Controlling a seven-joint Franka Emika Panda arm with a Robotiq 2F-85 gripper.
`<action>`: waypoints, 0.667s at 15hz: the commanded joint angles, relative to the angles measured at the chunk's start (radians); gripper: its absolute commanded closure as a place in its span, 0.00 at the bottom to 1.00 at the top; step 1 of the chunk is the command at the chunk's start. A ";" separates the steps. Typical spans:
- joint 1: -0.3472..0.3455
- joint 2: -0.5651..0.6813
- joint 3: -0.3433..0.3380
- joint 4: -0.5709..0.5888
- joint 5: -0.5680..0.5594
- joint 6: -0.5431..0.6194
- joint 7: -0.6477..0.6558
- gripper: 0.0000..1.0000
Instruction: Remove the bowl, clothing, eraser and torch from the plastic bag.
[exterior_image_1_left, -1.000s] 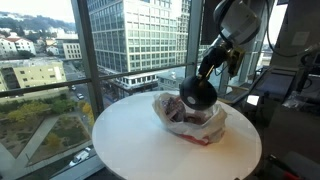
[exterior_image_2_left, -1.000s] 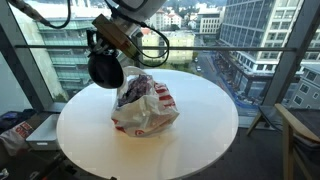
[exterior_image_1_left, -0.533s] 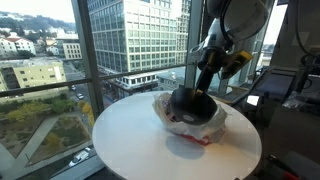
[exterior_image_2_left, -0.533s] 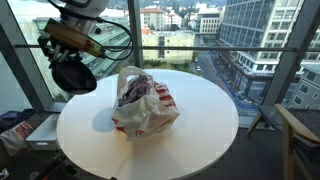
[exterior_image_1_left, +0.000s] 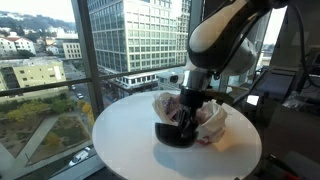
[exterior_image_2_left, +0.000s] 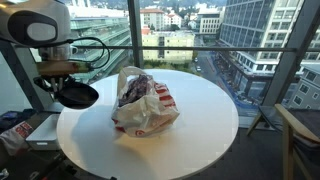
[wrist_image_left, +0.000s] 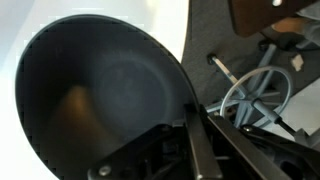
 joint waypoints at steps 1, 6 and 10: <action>0.027 0.159 -0.001 0.010 -0.225 0.272 0.073 0.95; 0.156 0.286 -0.273 -0.020 -0.679 0.564 0.300 0.95; 0.231 0.341 -0.400 0.003 -0.815 0.562 0.461 0.92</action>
